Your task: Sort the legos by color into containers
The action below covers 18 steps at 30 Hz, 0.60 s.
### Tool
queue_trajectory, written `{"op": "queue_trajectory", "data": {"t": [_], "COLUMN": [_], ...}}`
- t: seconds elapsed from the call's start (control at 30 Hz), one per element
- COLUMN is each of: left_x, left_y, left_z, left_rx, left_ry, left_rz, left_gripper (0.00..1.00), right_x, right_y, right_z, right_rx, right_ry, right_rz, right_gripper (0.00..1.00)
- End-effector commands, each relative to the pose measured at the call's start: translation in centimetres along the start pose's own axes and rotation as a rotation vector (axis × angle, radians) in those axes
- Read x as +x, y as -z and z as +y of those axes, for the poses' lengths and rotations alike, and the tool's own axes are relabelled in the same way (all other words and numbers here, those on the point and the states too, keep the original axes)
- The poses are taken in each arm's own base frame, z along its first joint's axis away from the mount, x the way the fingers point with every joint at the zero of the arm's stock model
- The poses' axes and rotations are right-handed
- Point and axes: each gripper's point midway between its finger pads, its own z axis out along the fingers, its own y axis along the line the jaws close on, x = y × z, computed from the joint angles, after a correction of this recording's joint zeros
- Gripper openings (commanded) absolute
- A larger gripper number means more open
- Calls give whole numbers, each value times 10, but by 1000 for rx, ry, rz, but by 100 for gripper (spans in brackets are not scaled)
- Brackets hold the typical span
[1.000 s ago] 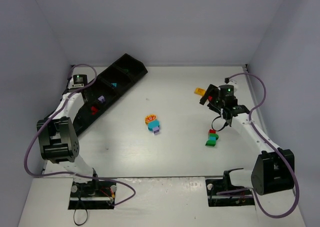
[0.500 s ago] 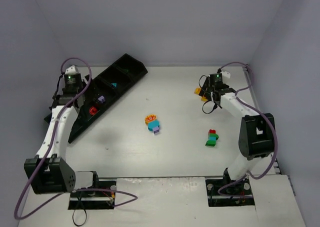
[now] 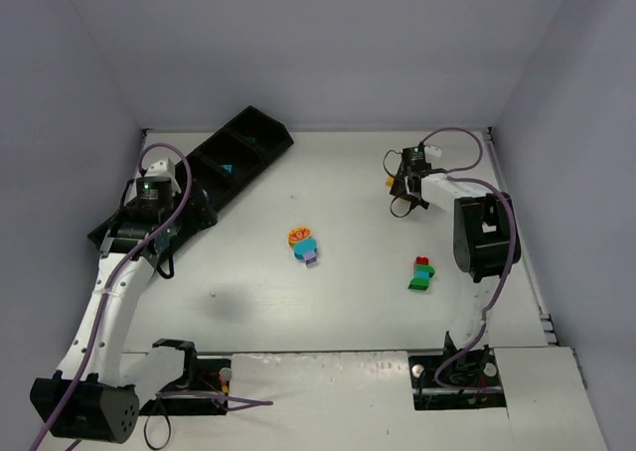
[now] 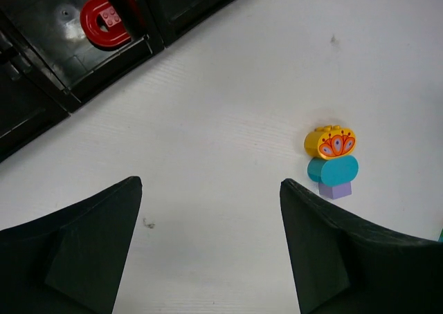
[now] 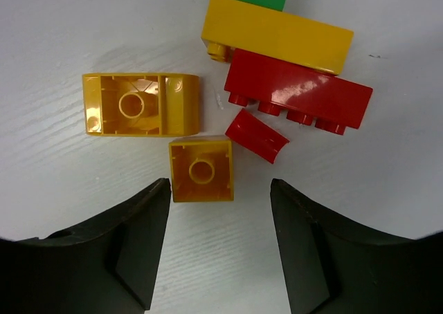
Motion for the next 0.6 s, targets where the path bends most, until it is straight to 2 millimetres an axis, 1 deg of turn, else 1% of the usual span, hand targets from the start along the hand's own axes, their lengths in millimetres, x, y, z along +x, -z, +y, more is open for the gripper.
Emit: {"op": "queue_trajectory", "data": {"t": [0.0, 0.2, 0.23, 0.27, 0.3, 0.33, 0.37, 0.4, 0.43, 0.47, 0.5, 0.53, 0.57], "left_x": [-2, 3, 3, 2, 2, 1, 0, 0, -1, -2, -2, -5, -6], "left_y": [10, 13, 13, 15, 16, 17, 18, 19, 20, 21, 22, 24, 26], "left_z": [-4, -5, -6, -8, -10, -12, -15, -17, -23, -26, -30, -38, -45], "left_rx": [28, 46, 50, 57, 67, 80, 92, 101, 125, 139, 156, 194, 220], "left_ry": [-16, -14, -13, -11, -10, -14, -14, -16, -26, -30, -35, -42, -50], "left_rz": [-16, -8, -8, -13, -10, -17, -23, -22, -26, -27, -28, -31, -30], "left_gripper": [75, 75, 75, 75, 75, 75, 75, 75, 75, 75, 75, 75, 75], "right_x": [-31, -22, -22, -18, -18, -21, -20, -22, -22, -28, -24, -22, -30], "right_y": [-2, -18, -19, -21, -20, -19, -15, -13, -8, 3, 9, 19, 40], "right_z": [6, 7, 6, 5, 5, 7, 6, 7, 11, 17, 19, 30, 39], "right_rx": [6, 12, 15, 16, 11, 3, -8, -24, -43, -67, -85, -114, -157], "right_ry": [-7, 20, 26, 33, 52, 55, 63, 86, 99, 113, 155, 191, 203], "right_rz": [-81, -60, -62, -57, -61, -73, -78, -90, -91, -109, -113, -127, -168], "right_gripper": [55, 51, 48, 44, 31, 25, 20, 9, 4, 0, 0, 0, 0]}}
